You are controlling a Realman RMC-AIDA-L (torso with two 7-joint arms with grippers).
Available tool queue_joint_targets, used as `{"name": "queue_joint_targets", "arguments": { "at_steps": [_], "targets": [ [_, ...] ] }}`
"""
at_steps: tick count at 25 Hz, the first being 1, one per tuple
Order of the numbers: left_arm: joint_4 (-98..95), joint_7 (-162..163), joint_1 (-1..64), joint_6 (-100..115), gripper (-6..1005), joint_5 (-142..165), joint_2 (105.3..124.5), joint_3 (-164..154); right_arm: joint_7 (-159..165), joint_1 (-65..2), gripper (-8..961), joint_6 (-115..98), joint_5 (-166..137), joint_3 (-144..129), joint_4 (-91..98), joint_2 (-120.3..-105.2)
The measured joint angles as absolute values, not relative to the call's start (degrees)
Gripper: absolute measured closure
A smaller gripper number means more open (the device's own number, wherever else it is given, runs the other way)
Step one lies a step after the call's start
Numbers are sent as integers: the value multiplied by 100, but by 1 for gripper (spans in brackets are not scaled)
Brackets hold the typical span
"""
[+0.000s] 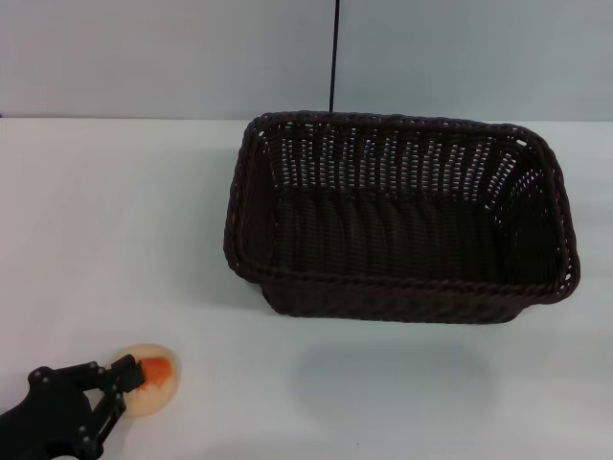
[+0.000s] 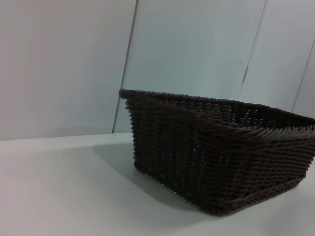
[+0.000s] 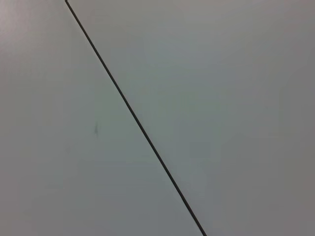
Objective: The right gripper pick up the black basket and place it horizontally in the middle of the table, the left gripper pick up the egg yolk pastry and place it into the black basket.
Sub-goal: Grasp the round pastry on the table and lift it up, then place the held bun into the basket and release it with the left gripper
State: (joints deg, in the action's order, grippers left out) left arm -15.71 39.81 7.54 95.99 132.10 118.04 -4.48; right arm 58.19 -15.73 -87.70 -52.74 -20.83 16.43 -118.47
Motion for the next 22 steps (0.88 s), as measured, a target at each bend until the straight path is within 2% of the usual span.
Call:
{"name": "queue_joint_targets", "arguments": {
  "at_steps": [3, 16, 21, 22],
  "targets": [
    [-1566, 3981, 755, 9597, 913, 13210, 11804, -447, 5818, -1566, 571, -8770, -5274, -2083, 1643, -11847],
    [-1127, 4047, 958, 10320, 955, 13190, 11798, 640, 5818, -1492, 570, -8771, -5274, -2082, 1571, -11848],
    [-600, 4091, 1171, 10534, 954, 13190, 11802, 1239, 5818, -1464, 570, -8772, -5274, -2084, 1554, -11851],
    [-200, 4089, 1380, 10544, 954, 13189, 11807, 1434, 5817, -1455, 571, -8771, -5274, -2084, 1545, -11854]
  ]
}}
